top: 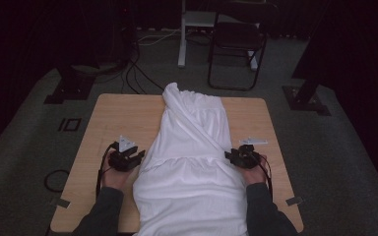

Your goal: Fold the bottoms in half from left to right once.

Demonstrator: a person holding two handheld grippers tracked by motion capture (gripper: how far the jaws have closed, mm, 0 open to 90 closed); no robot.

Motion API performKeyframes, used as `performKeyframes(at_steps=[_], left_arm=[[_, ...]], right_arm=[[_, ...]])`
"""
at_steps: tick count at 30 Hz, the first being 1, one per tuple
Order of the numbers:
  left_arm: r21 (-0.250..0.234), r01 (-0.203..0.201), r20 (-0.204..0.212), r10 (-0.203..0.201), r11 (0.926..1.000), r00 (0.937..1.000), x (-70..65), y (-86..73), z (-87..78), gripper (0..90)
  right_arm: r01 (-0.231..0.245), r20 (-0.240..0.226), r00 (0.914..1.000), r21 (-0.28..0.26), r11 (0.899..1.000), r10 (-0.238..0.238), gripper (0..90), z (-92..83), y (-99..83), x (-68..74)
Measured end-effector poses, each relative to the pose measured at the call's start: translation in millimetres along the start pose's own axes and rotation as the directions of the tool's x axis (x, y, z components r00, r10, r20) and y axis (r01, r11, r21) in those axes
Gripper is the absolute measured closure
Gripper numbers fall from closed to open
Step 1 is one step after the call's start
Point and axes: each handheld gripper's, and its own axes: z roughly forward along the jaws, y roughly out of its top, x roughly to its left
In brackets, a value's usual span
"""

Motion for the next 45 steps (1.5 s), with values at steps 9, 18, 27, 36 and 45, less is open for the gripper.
performKeyframes(at_steps=[9, 18, 27, 36, 45], left_arm=[[0.029, -0.014, 0.04, 0.013, 0.9995, 0.9991, 0.7, 31.8, 45.5, 52.9], [0.125, -0.012, 0.043, 0.006, 0.9921, 0.9991, -6.8, 22.2, 87.4, 46.8], [0.132, 0.0, 0.039, -0.005, 0.9912, 0.9992, -4.7, 22.4, 89.9, 45.9], [0.143, 0.005, 0.043, -0.011, 0.9897, 0.999, -10.5, 27.1, 102.7, 41.8], [0.148, -0.068, 0.09, 0.055, 0.9866, 0.9944, -16.6, 27.7, 102.2, 88.4]], right_arm=[[0.045, 0.002, 0.999, 0.008, 0.999, -0.045, 64.3, 39.8, 43.5, 6.6], [0.069, -0.015, 0.9975, 0.084, 0.994, -0.068, 63.6, 74.8, 49.6, 11.3], [0.059, 0.129, 0.9902, -0.038, 0.998, -0.054, 90.0, 38.5, 54.9, 0.1], [-0.004, 0.2, 0.9798, 0.018, 1.0, 0.0, 89.9, 53.3, 33.3, -19.2], [0.007, 0.196, 0.9804, 0.056, 0.998, -0.018, 89.9, 60.7, 28.4, -15.7]])
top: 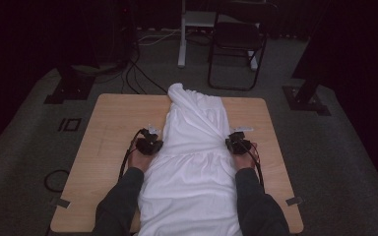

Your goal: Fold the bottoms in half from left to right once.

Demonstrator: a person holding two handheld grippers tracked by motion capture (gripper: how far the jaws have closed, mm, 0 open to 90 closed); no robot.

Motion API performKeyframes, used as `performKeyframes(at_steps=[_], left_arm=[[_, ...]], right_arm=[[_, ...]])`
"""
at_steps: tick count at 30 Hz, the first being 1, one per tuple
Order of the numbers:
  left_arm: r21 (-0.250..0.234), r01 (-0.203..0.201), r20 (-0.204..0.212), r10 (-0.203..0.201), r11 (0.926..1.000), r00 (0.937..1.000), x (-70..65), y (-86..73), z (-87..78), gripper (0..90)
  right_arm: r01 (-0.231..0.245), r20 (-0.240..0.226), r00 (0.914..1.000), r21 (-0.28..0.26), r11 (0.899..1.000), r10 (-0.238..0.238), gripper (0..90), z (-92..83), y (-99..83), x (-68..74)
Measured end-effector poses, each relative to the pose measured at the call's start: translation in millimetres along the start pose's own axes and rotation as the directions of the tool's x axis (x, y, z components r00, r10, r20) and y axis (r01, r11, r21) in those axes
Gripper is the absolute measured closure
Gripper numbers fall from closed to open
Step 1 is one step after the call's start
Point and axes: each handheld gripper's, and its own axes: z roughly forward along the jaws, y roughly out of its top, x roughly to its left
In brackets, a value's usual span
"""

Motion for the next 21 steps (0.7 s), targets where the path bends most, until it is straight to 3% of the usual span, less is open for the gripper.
performKeyframes(at_steps=[7, 10, 13, 19, 21], left_arm=[[-0.079, 0.013, -0.02, -0.014, 0.9968, 0.9997, -0.5, -25.4, -42.6, 89.0], [-0.083, 0.011, -0.012, -0.012, 0.9965, 0.9999, -4.4, -42.5, -61.6, 88.9], [-0.085, -0.005, -0.005, 0.005, 0.9964, 1.0, -12.3, -59.2, -74.9, 88.9], [-0.083, -0.037, 0.004, 0.037, 0.9959, 0.9993, -25.7, -69.1, -82.1, 88.6], [-0.099, -0.01, -0.006, 0.009, 0.9951, 0.9999, -22.0, -65.7, -81.5, 84.8]], right_arm=[[0.067, 0.005, 0.9978, 0.03, 0.997, -0.067, 90.0, -18.4, -15.5, 10.5], [0.091, -0.001, 0.9959, 0.043, 0.995, -0.091, 90.0, -31.8, -27.7, 15.5], [0.084, -0.028, 0.9962, 0.042, 0.996, -0.083, 89.9, -45.5, -41.7, 16.7], [0.078, -0.071, 0.9948, 0.058, 0.995, -0.073, 89.0, -64.4, -59.1, 18.0], [0.084, -0.089, 0.9928, 0.049, 0.995, -0.08, 80.3, -65.8, -57.6, 15.4]])
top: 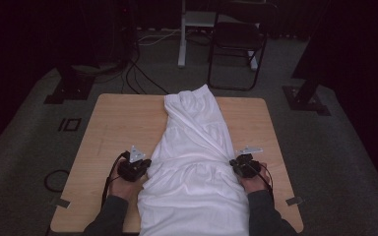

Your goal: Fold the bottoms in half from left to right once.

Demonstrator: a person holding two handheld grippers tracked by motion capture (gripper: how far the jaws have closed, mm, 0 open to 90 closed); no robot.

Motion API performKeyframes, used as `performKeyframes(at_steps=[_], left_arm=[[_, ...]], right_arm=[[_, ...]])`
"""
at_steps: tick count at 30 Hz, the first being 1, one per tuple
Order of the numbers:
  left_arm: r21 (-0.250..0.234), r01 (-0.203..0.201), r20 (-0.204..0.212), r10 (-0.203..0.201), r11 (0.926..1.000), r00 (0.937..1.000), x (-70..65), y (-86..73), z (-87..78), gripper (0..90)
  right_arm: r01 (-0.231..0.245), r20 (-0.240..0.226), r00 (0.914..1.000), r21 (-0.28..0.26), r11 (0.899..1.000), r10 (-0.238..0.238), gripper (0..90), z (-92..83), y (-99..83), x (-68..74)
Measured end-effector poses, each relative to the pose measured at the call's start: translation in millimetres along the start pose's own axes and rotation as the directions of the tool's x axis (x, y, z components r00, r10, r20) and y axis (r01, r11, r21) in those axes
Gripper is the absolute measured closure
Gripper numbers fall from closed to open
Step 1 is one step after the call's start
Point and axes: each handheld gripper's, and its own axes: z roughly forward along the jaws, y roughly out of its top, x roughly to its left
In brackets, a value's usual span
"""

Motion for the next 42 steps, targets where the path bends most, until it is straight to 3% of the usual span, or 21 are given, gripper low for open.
performKeyframes(at_steps=[3, 6, 9, 14, 16, 19, 21, 23, 25, 27, 29, 31, 33, 35, 38, 42], left_arm=[[-0.024, 0.07, 0.0, -0.07, 0.9972, 0.9975, 9.4, 4.8, 3.5, 65.0], [-0.031, 0.117, 0.018, -0.117, 0.9926, 0.993, 18.0, 10.7, 9.2, 59.4], [-0.046, 0.14, 0.037, -0.139, 0.989, 0.9896, 23.8, 13.3, 13.8, 57.4], [-0.039, 0.137, 0.06, -0.135, 0.9898, 0.989, 28.6, 17.0, 19.8, 56.4], [-0.039, 0.134, 0.073, -0.131, 0.9901, 0.9887, 29.5, 20.8, 21.7, 55.8], [-0.024, 0.124, 0.074, -0.122, 0.992, 0.9898, 28.2, 29.7, 26.7, 49.6], [-0.019, 0.12, 0.064, -0.118, 0.9926, 0.9909, 26.7, 35.4, 30.6, 47.5], [-0.018, 0.122, 0.057, -0.12, 0.9924, 0.9911, 25.5, 40.0, 34.9, 46.3], [-0.013, 0.122, 0.054, -0.121, 0.9925, 0.9912, 24.6, 43.3, 39.1, 45.8], [-0.007, 0.114, 0.052, -0.113, 0.9935, 0.9922, 23.1, 45.5, 42.6, 45.5], [0.0, 0.108, 0.047, -0.108, 0.9941, 0.993, 21.4, 47.5, 45.1, 45.4], [0.0, 0.107, 0.042, -0.107, 0.9943, 0.9934, 20.3, 49.7, 46.9, 45.2], [-0.005, 0.109, 0.037, -0.109, 0.994, 0.9933, 19.6, 52.0, 49.1, 44.4], [0.0, 0.114, 0.035, -0.114, 0.9935, 0.9929, 18.9, 55.6, 55.0, 42.8], [0.015, 0.11, 0.038, -0.111, 0.9938, 0.9931, 16.2, 62.4, 66.3, 40.9], [0.061, 0.097, 0.041, -0.099, 0.9935, 0.9942, 10.9, 68.4, 85.1, 41.0]], right_arm=[[-0.018, -0.039, 0.9991, -0.076, 0.997, 0.015, 65.8, -1.5, 10.1, -8.6], [-0.016, -0.05, 0.9987, -0.126, 0.992, 0.01, 63.8, 1.2, 26.8, -13.8], [-0.011, -0.065, 0.9979, -0.143, 0.99, 0.002, 63.5, 13.3, 47.2, -17.5], [-0.005, -0.102, 0.9948, -0.107, 0.994, -0.006, 56.5, 43.4, 74.3, -15.7], [0.004, -0.102, 0.9947, -0.101, 0.995, -0.014, 54.3, 47.7, 76.6, -14.1], [0.03, -0.095, 0.9948, -0.063, 0.998, -0.036, 48.1, 69.4, 83.7, -6.0], [0.022, -0.098, 0.9948, -0.038, 0.999, -0.025, 52.7, 77.2, 84.9, -5.2], [0.023, -0.12, 0.9924, -0.033, 0.999, -0.027, 70.8, 79.1, 85.0, -4.9], [0.045, -0.056, 0.9973, -0.051, 0.998, -0.048, 86.6, 73.1, 86.0, -3.5], [0.034, -0.013, 0.9993, -0.149, 0.988, -0.036, 88.9, 58.2, 85.7, -6.7], [0.01, 0.064, 0.9979, -0.252, 0.968, 0.007, 89.2, 42.1, 84.1, -13.4], [-0.045, 0.104, 0.9915, -0.284, 0.958, 0.078, 89.0, 35.9, 81.5, -24.6], [-0.115, 0.099, 0.985, -0.234, 0.966, 0.141, 88.9, 42.2, 77.4, -37.1], [-0.141, 0.104, 0.9815, -0.175, 0.974, 0.161, 88.7, 52.3, 71.4, -43.0], [-0.144, 0.102, 0.9824, -0.12, 0.982, 0.156, 88.4, 63.9, 65.1, -42.3], [-0.139, 0.105, 0.9832, -0.103, 0.985, 0.149, 88.3, 67.5, 66.1, -40.1]])
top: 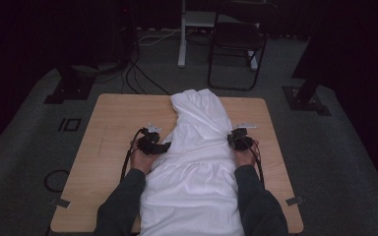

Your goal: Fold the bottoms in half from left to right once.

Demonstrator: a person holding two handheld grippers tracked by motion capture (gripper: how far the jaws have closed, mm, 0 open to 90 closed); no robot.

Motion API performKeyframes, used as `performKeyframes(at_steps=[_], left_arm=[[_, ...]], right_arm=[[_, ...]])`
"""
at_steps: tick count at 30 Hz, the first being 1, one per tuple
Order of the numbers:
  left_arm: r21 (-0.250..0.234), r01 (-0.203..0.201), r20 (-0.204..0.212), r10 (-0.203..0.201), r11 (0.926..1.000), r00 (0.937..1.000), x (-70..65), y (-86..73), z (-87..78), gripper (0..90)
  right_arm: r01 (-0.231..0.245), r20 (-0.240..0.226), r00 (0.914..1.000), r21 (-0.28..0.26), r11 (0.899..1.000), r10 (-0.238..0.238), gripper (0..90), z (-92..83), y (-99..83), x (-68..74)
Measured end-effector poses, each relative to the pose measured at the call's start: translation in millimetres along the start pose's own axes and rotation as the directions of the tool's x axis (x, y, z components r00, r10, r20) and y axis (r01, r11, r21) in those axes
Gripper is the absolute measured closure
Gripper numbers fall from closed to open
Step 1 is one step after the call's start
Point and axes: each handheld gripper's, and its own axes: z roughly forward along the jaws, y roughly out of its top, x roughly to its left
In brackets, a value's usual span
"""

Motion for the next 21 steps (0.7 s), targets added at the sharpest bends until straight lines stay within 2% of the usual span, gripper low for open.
performKeyframes(at_steps=[3, 5, 7, 8, 11, 13, 14, 17, 21], left_arm=[[0.045, -0.014, 0.0, 0.014, 0.9989, 0.9999, -4.2, -0.2, 13.5, 44.8], [0.05, -0.044, -0.01, 0.044, 0.9978, 0.999, -7.7, -1.2, 16.1, 54.0], [0.057, -0.075, 0.004, 0.075, 0.9956, 0.9972, -9.5, -1.1, 14.7, 76.2], [0.062, -0.103, -0.013, 0.104, 0.9927, 0.9945, -11.3, -1.9, 13.5, 85.2], [0.059, -0.112, -0.018, 0.113, 0.992, 0.9934, -11.2, -4.4, 9.5, 88.2], [0.033, -0.107, -0.033, 0.108, 0.9937, 0.9936, -8.5, -13.6, -2.6, 88.4], [0.022, -0.097, -0.034, 0.097, 0.9951, 0.9947, -6.9, -18.5, -9.2, 88.4], [-0.005, -0.079, -0.045, 0.079, 0.9968, 0.9959, -0.8, -36.1, -31.4, 88.4], [-0.039, -0.062, -0.031, 0.061, 0.9973, 0.9977, 4.9, -57.4, -60.6, 88.3]], right_arm=[[0.0, -0.006, 1.0, 0.012, 1.0, 0.0, 87.8, 0.5, 0.8, -0.2], [0.001, -0.013, 0.9999, 0.015, 1.0, -0.001, 87.6, 0.5, 0.5, -0.8], [0.002, -0.017, 0.9999, 0.014, 1.0, -0.002, 87.5, 0.2, -0.3, -0.7], [0.003, -0.018, 0.9998, 0.013, 1.0, -0.003, 87.4, 0.1, -0.7, -0.5], [0.007, -0.024, 0.9997, 0.012, 1.0, -0.007, 87.2, -1.1, -2.2, 1.2], [0.029, -0.037, 0.9989, 0.017, 0.999, -0.028, 86.6, -5.3, -5.9, 5.9], [0.057, -0.052, 0.9971, 0.023, 0.998, -0.055, 86.0, -10.8, -10.7, 10.9], [0.078, -0.071, 0.9946, 0.034, 0.996, -0.075, 85.7, -18.2, -17.0, 15.6], [0.122, -0.124, 0.9855, 0.049, 0.991, -0.116, 84.6, -36.1, -32.7, 27.0]])
